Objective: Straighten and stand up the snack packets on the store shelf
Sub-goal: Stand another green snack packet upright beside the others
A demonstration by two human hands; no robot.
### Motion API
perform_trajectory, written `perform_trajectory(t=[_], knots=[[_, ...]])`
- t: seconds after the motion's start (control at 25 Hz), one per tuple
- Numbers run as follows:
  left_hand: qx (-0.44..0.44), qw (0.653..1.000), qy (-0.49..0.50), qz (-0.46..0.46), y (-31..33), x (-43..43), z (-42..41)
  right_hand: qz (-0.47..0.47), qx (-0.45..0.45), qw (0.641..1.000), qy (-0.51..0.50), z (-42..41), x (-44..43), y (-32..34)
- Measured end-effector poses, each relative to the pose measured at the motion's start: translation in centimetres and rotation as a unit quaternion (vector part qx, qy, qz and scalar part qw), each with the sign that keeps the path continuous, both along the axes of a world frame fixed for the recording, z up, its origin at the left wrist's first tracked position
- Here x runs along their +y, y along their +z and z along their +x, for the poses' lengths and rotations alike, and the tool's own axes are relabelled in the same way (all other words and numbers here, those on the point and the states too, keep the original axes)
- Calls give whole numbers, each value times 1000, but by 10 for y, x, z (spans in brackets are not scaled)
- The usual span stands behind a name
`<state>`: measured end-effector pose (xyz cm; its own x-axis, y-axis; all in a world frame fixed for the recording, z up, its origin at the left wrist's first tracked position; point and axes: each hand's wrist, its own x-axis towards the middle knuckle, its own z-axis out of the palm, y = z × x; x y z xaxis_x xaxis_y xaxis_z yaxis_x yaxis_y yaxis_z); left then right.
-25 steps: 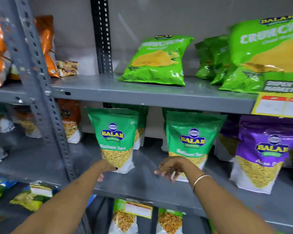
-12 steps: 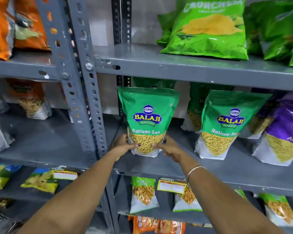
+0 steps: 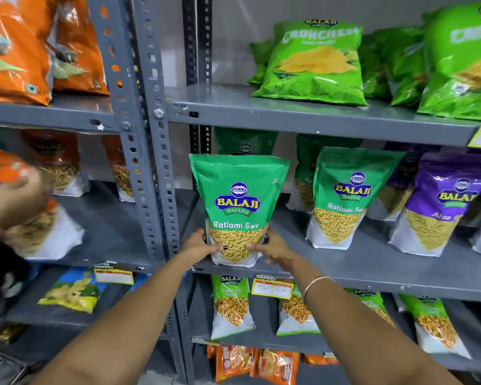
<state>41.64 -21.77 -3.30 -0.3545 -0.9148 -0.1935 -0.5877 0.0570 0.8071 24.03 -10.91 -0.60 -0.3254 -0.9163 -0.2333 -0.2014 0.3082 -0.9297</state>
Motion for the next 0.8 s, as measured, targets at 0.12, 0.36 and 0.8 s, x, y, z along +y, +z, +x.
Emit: perform_trajectory(t=[0.12, 0.36, 0.8], knots=[[9, 1000, -6, 0, 2, 5, 0, -5, 4, 1000, -2, 1, 2, -3], [-101, 981, -66, 149, 23, 18, 6, 25, 28, 999, -7, -15, 2, -6], [-27, 955, -231, 184, 41, 82, -176, 32, 133, 963, -231, -206, 71, -11]])
